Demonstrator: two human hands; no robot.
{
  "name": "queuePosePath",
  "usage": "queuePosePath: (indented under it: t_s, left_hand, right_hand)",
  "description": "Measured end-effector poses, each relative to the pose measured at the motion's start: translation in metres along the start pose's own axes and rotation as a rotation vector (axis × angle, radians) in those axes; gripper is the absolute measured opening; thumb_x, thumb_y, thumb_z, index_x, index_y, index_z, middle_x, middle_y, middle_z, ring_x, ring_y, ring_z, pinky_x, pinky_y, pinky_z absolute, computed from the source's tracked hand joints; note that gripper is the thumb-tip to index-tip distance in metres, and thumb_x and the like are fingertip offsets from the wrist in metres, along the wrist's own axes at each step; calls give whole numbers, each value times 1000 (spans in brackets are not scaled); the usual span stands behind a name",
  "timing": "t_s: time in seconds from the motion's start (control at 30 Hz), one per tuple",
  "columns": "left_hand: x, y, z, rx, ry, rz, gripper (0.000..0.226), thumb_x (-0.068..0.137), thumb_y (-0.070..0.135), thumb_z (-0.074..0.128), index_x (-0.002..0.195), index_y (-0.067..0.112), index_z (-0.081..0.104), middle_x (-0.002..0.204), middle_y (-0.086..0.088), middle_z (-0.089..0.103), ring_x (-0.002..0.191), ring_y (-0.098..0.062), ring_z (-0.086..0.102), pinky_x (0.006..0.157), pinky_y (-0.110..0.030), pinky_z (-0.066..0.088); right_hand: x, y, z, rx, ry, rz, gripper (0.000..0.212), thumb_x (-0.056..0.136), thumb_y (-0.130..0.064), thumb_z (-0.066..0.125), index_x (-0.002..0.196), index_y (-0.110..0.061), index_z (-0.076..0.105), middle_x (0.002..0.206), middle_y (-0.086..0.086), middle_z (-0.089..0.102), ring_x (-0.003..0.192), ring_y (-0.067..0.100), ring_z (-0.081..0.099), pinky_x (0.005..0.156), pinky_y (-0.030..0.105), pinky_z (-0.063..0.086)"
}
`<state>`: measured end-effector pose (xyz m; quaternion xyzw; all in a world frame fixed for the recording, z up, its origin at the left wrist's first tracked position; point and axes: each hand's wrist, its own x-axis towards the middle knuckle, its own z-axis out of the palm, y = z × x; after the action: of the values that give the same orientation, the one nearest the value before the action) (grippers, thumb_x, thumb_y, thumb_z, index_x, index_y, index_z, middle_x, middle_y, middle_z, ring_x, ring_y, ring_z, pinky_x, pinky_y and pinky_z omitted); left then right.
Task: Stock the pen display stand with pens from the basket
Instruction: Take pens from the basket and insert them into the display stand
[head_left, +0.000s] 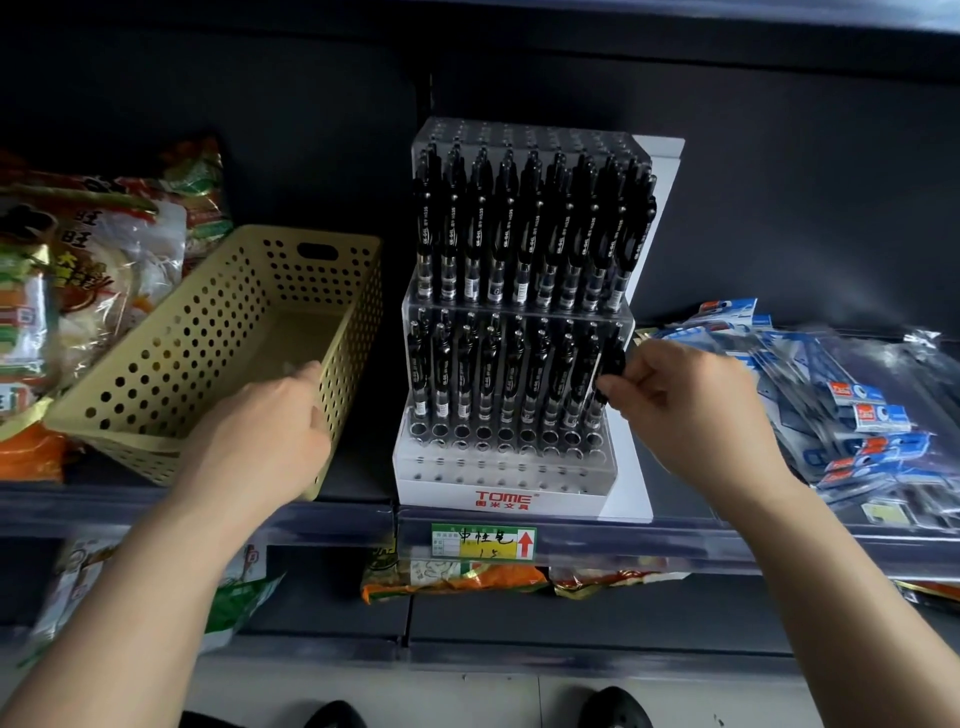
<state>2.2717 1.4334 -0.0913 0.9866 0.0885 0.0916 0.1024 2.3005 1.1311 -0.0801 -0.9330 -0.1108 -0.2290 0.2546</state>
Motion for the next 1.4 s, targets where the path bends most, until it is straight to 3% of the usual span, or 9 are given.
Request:
queuePosePath:
  t_s: [0.23, 0.37, 0.5, 0.57, 0.8, 0.93, 1.1, 1.27, 1.4]
  left_hand:
    - [-7, 3, -6, -56, -5, -12, 44, 99, 22, 39, 143, 18, 39, 92, -7, 70, 50, -13, 46, 45, -25, 34]
    - [-11, 0, -10, -187, -42, -32, 40, 100, 24, 38, 139, 18, 44, 119, -2, 65, 52, -6, 41, 48, -23, 35]
    - [-21, 0, -21, -272, -111, -13, 41, 101, 22, 38, 141, 20, 41, 138, 4, 52, 105, -13, 57, 89, -28, 42]
    - [-27, -1, -25, -275, -161, -20, 41, 101, 24, 37, 142, 21, 40, 138, 6, 51, 122, -13, 49, 97, -27, 36]
    - [-47, -8, -27, -192, -258, 59, 24, 99, 28, 35, 108, 20, 56, 90, 1, 64, 80, -16, 60, 73, -38, 49]
    - [-54, -12, -29, -261, -328, 93, 30, 100, 22, 36, 125, 24, 51, 111, 4, 63, 97, -12, 59, 88, -34, 49]
    - [-15, -50, -29, -48, -436, -11, 44, 96, 8, 45, 134, 29, 48, 140, 10, 46, 122, -10, 48, 99, -24, 39]
    - [15, -71, -9, 297, -649, 41, 31, 93, 24, 52, 124, 21, 57, 118, 1, 59, 100, -17, 56, 87, -32, 48]
    - [22, -79, -22, 285, -772, 127, 24, 93, 37, 54, 115, 30, 58, 110, 9, 57, 95, -12, 53, 83, -29, 45]
  right_hand:
    - [5, -7, -16, -65, -123, 103, 35, 74, -50, 71, 67, -20, 54, 59, -4, 64, 61, 18, 59, 59, 30, 46]
    - [8, -30, -33, -45, -98, 63, 44, 68, -64, 61, 67, -22, 49, 53, -4, 57, 53, 12, 53, 51, 28, 38]
    - [2, -80, -13, 205, -267, -41, 42, 72, -65, 53, 63, -24, 56, 51, -6, 60, 46, 3, 55, 45, 21, 43]
    - [-2, -104, 13, 360, -364, -41, 42, 76, -63, 53, 72, -22, 63, 59, -3, 66, 54, 8, 62, 53, 33, 54]
    - [2, -155, 94, 453, -392, 52, 34, 91, -55, 48, 83, -22, 48, 70, 1, 65, 63, 24, 64, 57, 40, 54]
    - [8, -161, 104, 344, -352, -6, 34, 91, -31, 52, 66, -22, 32, 57, -4, 44, 50, 17, 40, 46, 33, 28]
    - [9, -160, 102, 331, -357, -32, 25, 90, -27, 52, 72, -13, 41, 61, 5, 55, 56, 26, 51, 48, 33, 33]
    - [5, -163, 101, 324, -348, -65, 30, 90, -24, 52, 67, -17, 35, 54, 1, 47, 48, 19, 44, 43, 29, 30]
    - [7, -160, 102, 339, -342, -48, 27, 90, -23, 51, 69, -13, 38, 55, 5, 51, 48, 22, 46, 45, 32, 34]
